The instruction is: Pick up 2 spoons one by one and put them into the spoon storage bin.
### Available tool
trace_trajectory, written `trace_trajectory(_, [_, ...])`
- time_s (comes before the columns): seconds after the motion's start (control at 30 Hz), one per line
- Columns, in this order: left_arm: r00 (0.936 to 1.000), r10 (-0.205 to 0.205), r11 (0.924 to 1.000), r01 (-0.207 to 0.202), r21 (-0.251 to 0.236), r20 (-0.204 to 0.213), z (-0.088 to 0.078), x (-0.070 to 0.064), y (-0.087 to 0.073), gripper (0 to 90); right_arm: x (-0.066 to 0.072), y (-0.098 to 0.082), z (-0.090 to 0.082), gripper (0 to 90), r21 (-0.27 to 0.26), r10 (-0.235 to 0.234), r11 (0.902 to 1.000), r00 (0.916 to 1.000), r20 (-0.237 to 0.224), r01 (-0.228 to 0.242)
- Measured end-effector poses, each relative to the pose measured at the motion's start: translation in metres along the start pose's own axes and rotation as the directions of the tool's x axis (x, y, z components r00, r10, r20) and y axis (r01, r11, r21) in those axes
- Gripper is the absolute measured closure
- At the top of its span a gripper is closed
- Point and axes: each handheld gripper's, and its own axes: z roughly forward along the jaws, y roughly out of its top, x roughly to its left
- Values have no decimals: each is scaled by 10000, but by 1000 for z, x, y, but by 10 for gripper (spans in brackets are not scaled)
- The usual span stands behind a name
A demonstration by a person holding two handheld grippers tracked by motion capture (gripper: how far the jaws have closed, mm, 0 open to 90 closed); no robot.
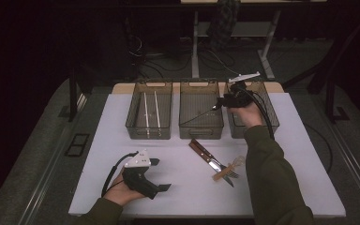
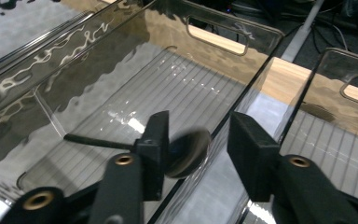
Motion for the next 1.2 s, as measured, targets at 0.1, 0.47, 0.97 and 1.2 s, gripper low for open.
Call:
trace_trajectory(0.1, [10000,38,10000,-38,33,1,0,0,0,0,1,-1,0,490,8,-24,10000,10000,-27,24])
trace_trajectory(0.47, [10000,44,10000,-44,70,8,1,0,0,0,5,-9,-17,364,-303,118,9995,9985,-538,-134])
trace_trajectory(0.97, [10000,-51,9999,52,91,-42,2,0,-1,0,10,-44,-72,433,-376,-60,9993,9960,-890,27])
trace_trajectory(1.2, [10000,-79,9999,80,151,-52,3,0,-1,0,14,-73,-85,620,64,-558,9984,9936,-978,567])
